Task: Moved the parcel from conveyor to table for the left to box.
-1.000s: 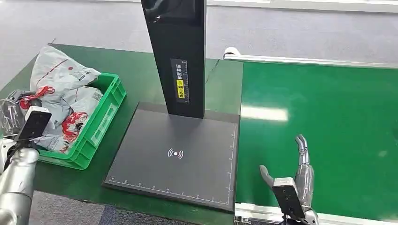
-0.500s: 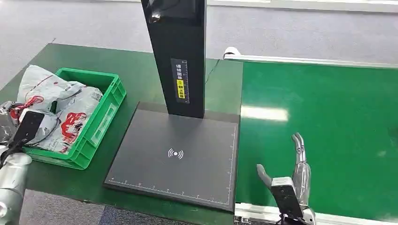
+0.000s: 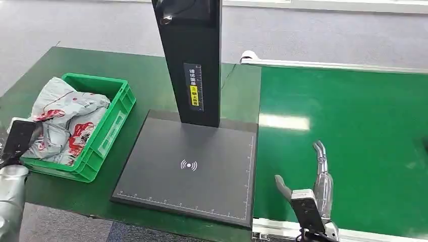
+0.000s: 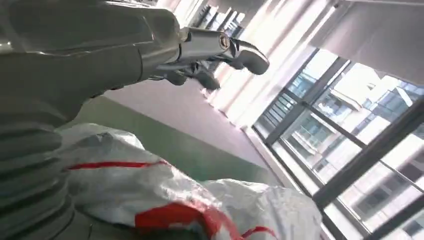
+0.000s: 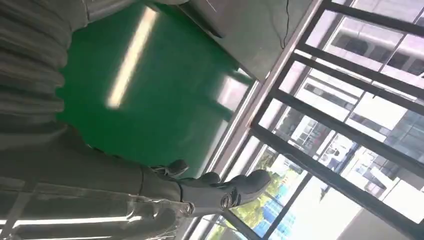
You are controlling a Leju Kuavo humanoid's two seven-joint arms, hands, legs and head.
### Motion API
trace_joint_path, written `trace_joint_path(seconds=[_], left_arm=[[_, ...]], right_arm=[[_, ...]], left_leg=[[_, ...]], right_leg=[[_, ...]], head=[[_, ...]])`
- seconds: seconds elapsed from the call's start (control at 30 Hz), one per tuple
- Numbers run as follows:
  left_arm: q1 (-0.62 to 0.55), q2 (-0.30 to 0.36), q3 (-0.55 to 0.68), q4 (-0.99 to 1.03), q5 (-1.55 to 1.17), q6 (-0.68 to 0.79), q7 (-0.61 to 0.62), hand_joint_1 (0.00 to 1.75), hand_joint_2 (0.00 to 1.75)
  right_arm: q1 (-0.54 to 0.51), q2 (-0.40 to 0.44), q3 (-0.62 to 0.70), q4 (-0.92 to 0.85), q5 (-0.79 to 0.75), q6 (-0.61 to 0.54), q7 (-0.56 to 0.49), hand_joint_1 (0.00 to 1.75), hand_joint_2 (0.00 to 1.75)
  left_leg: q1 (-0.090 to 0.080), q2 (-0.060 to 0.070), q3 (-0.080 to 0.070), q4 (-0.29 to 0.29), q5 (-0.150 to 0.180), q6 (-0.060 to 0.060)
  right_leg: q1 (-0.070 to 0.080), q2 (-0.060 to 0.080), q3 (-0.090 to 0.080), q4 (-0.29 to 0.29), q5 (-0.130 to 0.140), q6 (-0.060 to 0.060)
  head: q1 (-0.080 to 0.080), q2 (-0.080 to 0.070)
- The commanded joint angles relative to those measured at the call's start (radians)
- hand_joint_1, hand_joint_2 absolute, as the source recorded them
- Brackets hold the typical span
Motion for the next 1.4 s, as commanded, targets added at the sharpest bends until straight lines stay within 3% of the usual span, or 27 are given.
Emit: trace_joint_path(seconds=[0.03,0.27,0.4,0.67,0.73,0.97,1.2,1.4], left_arm=[[-0.019,-0.060,0.002,-0.114,0.068,-0.086,0.004,0.00,1.75],[0.060,-0.110,-0.015,-0.318,0.180,-0.164,0.005,0.00,1.75],[0.182,-0.174,-0.025,-0.588,0.274,-0.240,0.018,0.00,1.75],[0.372,-0.312,-0.177,-1.007,0.355,-0.362,0.061,0.00,1.75],[0.436,-0.344,-0.230,-1.087,0.428,-0.467,0.083,0.00,1.75],[0.508,-0.366,-0.358,-1.101,0.387,-0.519,0.073,0.00,1.75],[0.658,-0.470,-0.565,-1.041,0.293,-0.449,0.053,0.00,1.75],[0.692,-0.474,-0.590,-1.021,0.244,-0.393,0.055,0.00,1.75]], right_arm=[[-0.034,-0.005,0.009,0.057,0.000,-0.005,-0.003,0.00,1.75],[-0.021,0.005,0.000,0.041,0.007,-0.008,0.005,0.00,1.75],[-0.008,0.007,-0.011,0.026,0.013,-0.010,0.013,0.00,1.75],[-0.005,0.021,-0.023,0.026,0.023,0.005,0.020,0.00,1.75],[-0.011,0.028,-0.030,0.026,0.032,0.017,0.024,0.00,1.75],[-0.045,0.044,-0.043,0.038,0.042,0.051,0.040,0.00,1.75],[-0.071,0.040,-0.042,0.126,-0.018,0.155,0.024,0.00,1.75],[-0.058,0.031,-0.039,0.148,-0.031,0.156,0.014,0.00,1.75]], left_leg=[[0.001,-0.007,-0.001,0.000,0.001,0.002],[0.000,-0.006,0.000,-0.001,0.001,0.002],[0.000,-0.005,0.000,-0.001,0.000,0.002],[0.000,-0.008,0.000,0.000,0.000,0.002],[0.000,-0.004,0.000,0.000,0.000,0.001],[-0.001,-0.005,0.001,-0.001,0.000,0.002],[-0.001,-0.005,0.003,-0.003,0.000,0.003],[-0.002,-0.006,0.003,-0.002,-0.001,0.003]], right_leg=[[0.001,0.000,0.001,-0.001,0.000,0.000],[0.000,0.001,0.002,-0.001,0.000,0.000],[0.000,0.001,0.001,-0.002,0.000,0.000],[0.000,-0.001,0.001,-0.002,0.000,0.000],[-0.001,0.000,0.001,-0.001,0.000,0.000],[-0.001,0.003,0.002,-0.002,0.000,0.000],[-0.002,0.003,0.005,-0.004,0.001,0.000],[-0.002,0.003,0.004,-0.003,0.000,0.000]], head=[[0.000,0.000],[0.000,0.000],[0.000,0.000],[0.000,0.000],[0.000,0.000],[0.000,0.000],[0.000,0.000],[0.000,0.000]])
